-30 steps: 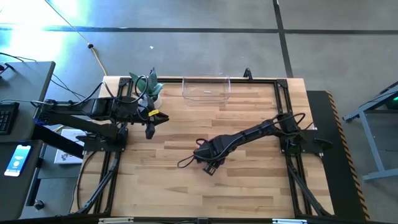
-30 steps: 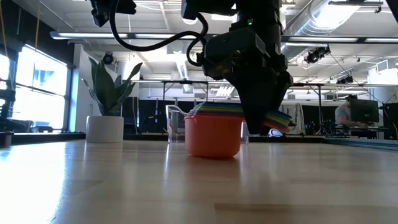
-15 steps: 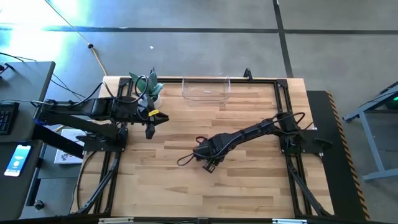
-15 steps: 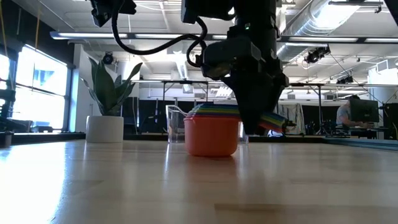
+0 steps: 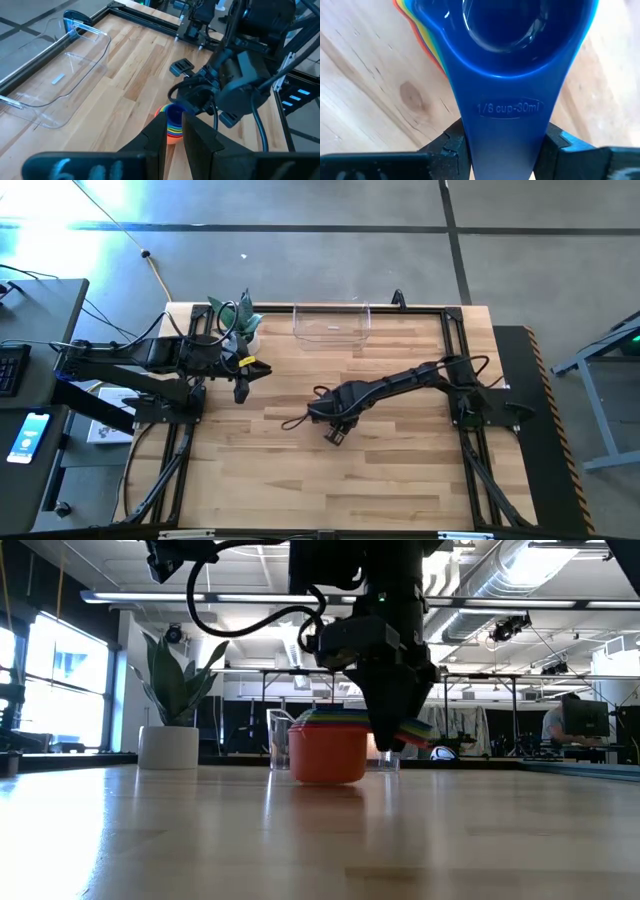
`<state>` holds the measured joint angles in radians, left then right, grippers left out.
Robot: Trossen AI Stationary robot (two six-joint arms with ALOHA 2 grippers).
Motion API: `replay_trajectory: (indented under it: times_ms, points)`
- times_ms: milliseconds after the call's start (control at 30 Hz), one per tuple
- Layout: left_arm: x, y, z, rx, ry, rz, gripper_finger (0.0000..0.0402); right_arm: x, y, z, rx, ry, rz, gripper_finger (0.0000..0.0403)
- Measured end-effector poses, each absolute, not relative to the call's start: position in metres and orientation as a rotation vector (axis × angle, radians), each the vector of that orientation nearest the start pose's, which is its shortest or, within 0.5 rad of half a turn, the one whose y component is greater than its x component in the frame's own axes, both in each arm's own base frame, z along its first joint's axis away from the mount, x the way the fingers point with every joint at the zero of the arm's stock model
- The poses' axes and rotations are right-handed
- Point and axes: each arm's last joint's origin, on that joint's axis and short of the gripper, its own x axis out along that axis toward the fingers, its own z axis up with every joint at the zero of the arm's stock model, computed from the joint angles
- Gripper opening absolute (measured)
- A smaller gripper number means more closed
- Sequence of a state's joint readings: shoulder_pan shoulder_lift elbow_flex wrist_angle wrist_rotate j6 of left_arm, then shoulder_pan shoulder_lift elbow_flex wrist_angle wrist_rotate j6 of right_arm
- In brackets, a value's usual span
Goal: Nest measuring cups in basket
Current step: Put the stack of measuring cups into the transparent bin
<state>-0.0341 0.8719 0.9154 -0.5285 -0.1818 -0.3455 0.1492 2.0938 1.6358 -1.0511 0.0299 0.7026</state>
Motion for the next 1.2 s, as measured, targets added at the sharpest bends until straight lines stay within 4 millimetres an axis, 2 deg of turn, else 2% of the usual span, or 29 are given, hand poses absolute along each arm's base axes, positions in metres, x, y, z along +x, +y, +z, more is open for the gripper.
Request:
replay_trajectory:
  times_ms: [267,633,1000,1200]
  points:
    - [0.178,-0.001,0.331,-0.286,0.452,0.226,0.0048,0.407,0.041,0.191,0.404,1.436,-0.399,0.0128]
    - [0.177,-0.001,0.331,-0.286,0.452,0.226,0.0048,0.409,0.014,0.191,0.397,1.434,-0.395,0.0127]
    - [0.177,-0.001,0.331,-0.287,0.451,0.226,0.0048,0.408,-0.030,0.187,0.419,1.459,-0.388,0.0126]
    - [0.177,-0.001,0.332,-0.305,0.448,0.231,0.0048,0.406,-0.046,0.185,0.422,1.474,-0.350,0.0126]
